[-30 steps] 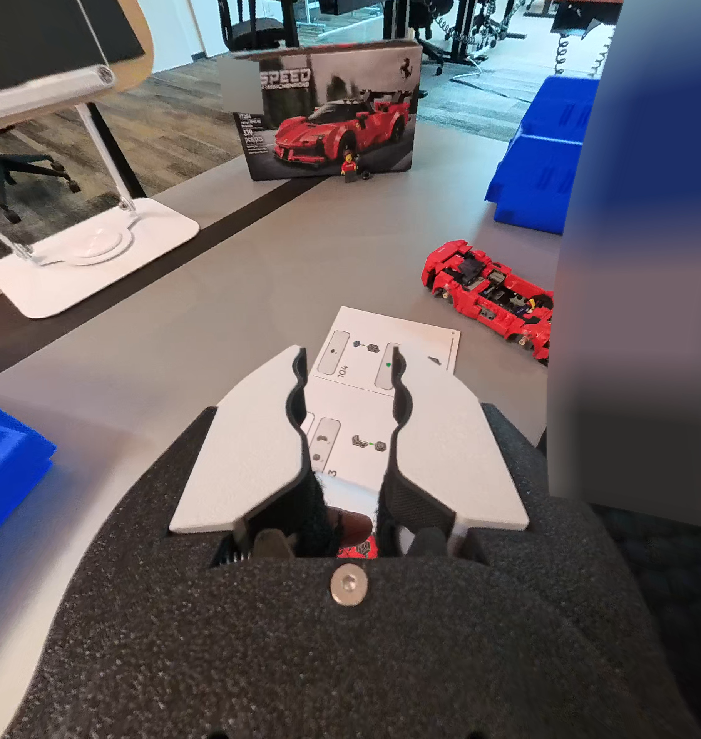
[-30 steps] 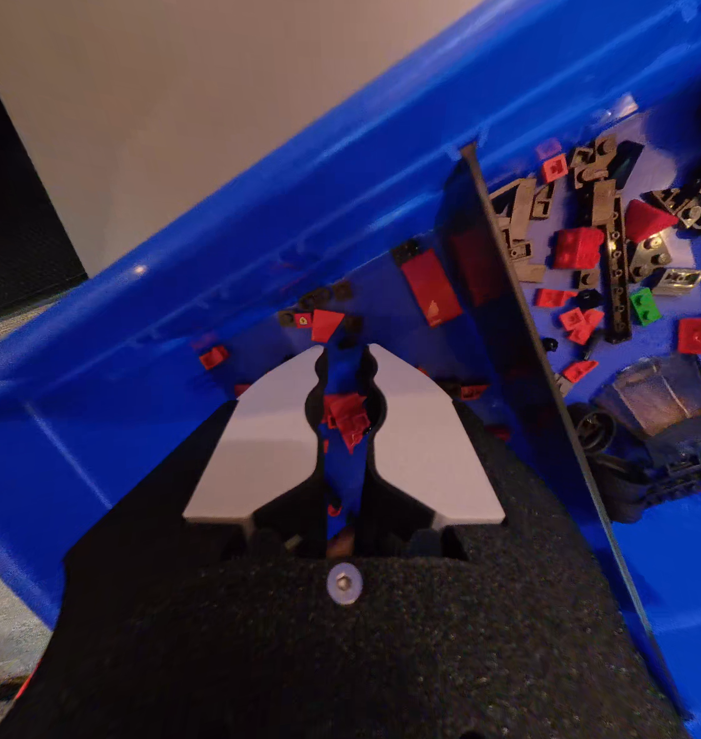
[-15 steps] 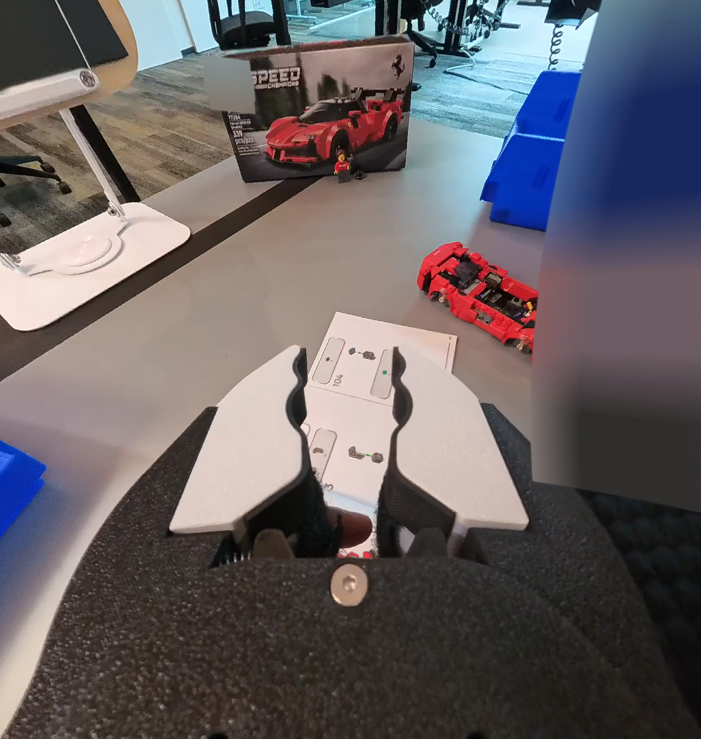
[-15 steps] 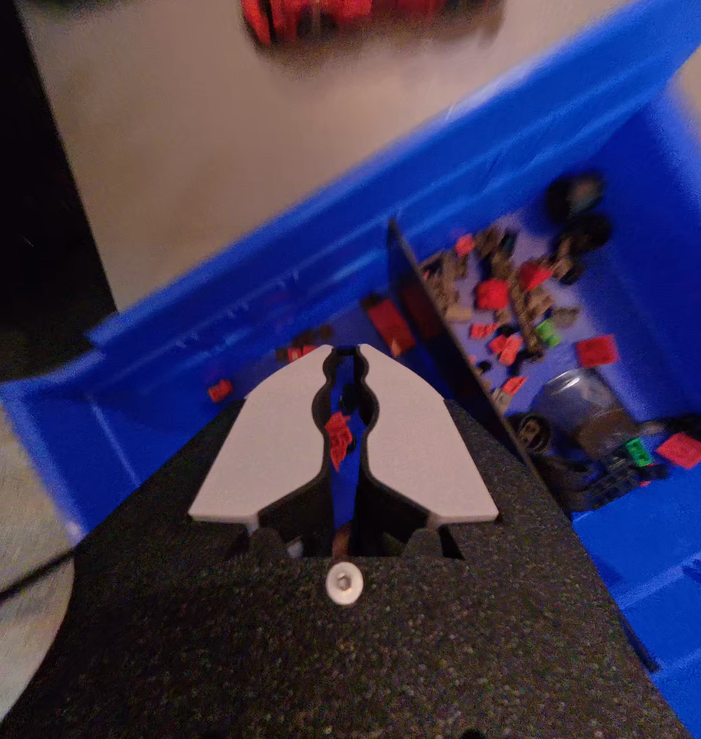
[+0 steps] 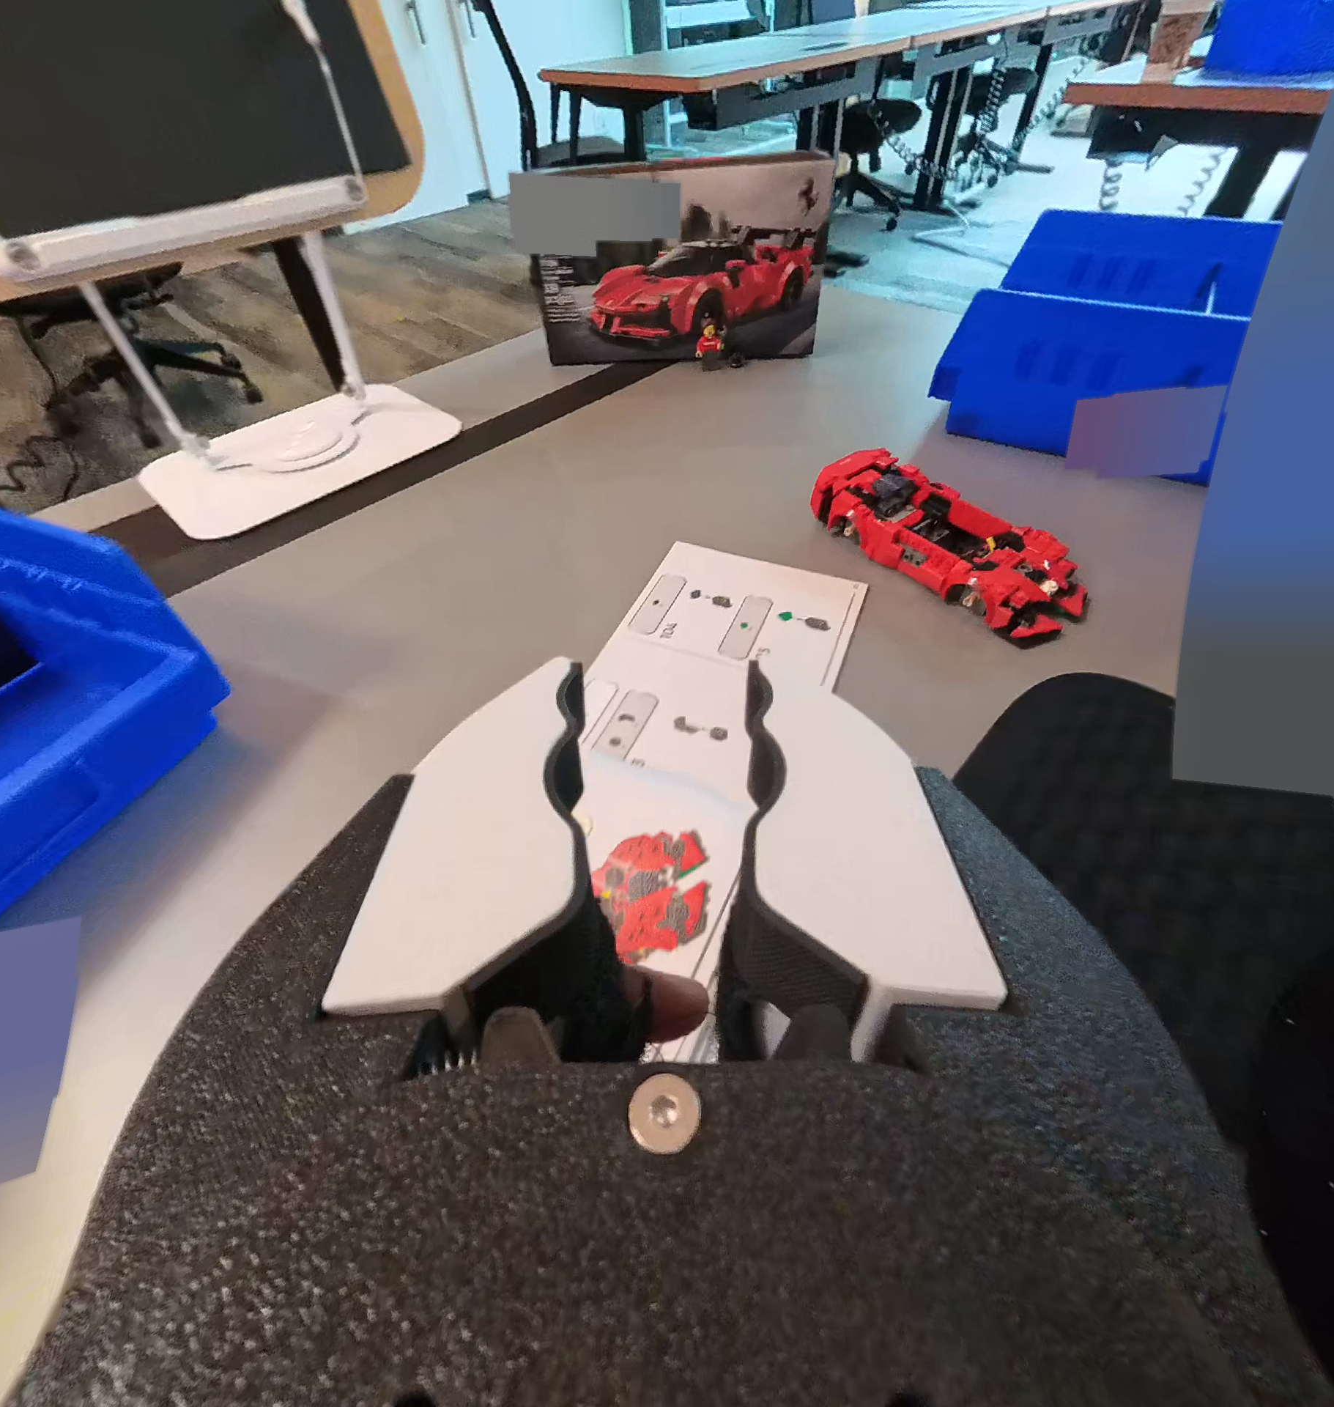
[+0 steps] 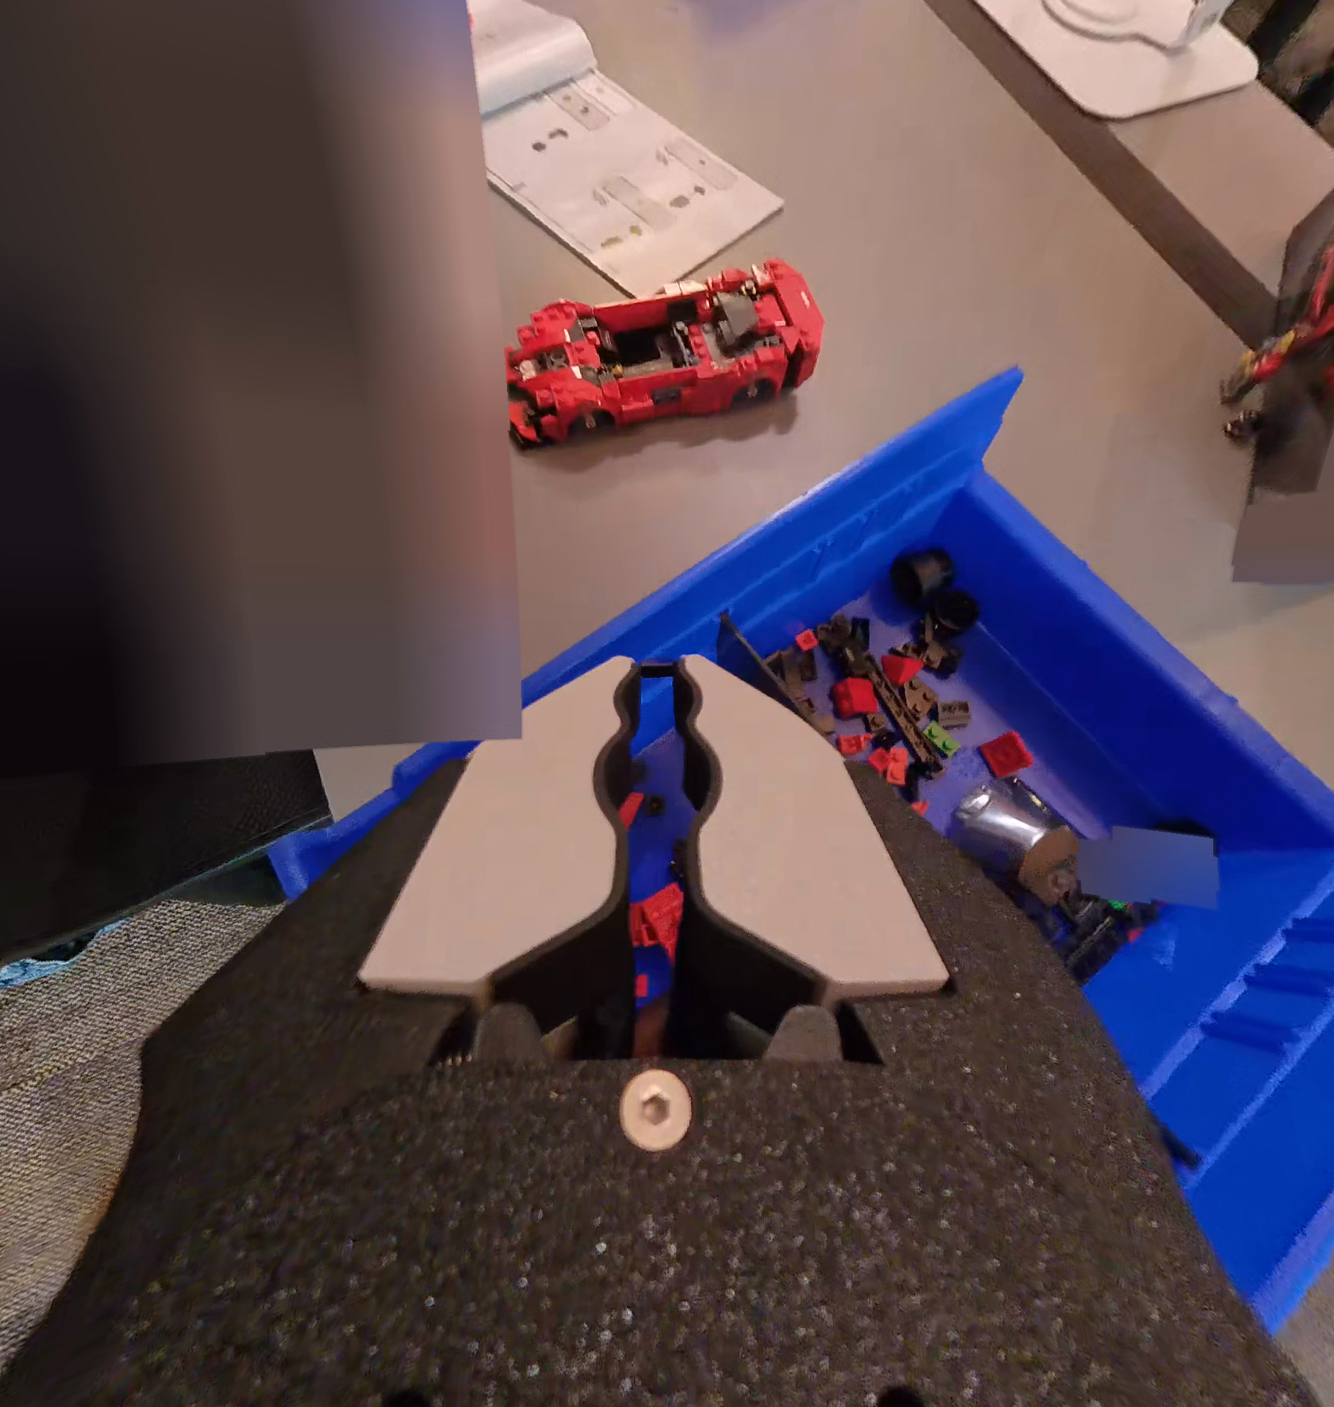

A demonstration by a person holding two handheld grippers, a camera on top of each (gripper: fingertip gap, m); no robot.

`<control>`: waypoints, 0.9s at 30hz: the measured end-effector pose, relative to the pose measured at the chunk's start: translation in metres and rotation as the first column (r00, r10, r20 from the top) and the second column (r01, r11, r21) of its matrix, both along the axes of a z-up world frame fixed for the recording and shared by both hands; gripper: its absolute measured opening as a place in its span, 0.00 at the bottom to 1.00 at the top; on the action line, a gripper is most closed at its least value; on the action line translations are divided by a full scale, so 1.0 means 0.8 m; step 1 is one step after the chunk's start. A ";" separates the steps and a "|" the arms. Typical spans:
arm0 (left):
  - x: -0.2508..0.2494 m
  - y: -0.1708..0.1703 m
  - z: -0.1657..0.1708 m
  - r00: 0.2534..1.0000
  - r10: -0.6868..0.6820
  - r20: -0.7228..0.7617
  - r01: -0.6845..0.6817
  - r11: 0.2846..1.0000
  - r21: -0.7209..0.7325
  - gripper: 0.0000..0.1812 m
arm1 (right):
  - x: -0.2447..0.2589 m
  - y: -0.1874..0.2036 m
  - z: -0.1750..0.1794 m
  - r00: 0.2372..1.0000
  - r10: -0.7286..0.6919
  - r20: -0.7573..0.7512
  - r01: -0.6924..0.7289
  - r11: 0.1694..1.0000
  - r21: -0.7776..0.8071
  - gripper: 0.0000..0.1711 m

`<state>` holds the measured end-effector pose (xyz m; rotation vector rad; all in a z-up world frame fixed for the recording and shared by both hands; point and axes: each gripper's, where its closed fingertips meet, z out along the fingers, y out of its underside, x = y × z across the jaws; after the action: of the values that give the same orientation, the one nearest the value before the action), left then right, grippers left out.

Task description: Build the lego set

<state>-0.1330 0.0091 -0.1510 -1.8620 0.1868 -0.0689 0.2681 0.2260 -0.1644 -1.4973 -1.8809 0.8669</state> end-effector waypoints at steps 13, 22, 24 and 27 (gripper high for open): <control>-0.068 -0.064 -0.032 0.995 0.070 0.068 -0.068 0.997 -0.029 0.23 | 0.023 0.006 -0.023 0.958 -0.234 0.166 0.240 0.971 -0.015 0.05; -0.095 -0.069 -0.068 0.992 0.024 0.126 -0.015 0.997 -0.072 0.23 | 0.008 0.013 -0.032 0.922 -0.329 0.204 0.343 0.939 -0.037 0.05; -0.103 -0.070 -0.074 0.989 0.025 0.149 -0.014 0.997 -0.073 0.23 | 0.004 0.014 -0.031 0.916 -0.338 0.217 0.353 0.935 -0.037 0.05; -0.110 -0.070 -0.080 0.980 0.024 0.196 -0.011 0.998 -0.069 0.23 | 0.001 0.015 -0.031 0.906 -0.353 0.234 0.370 0.928 -0.033 0.05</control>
<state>-0.2212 -0.0470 -0.2147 -1.9102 0.0305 -0.2493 0.2685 0.2381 -0.1890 -1.9840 -1.6506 0.6211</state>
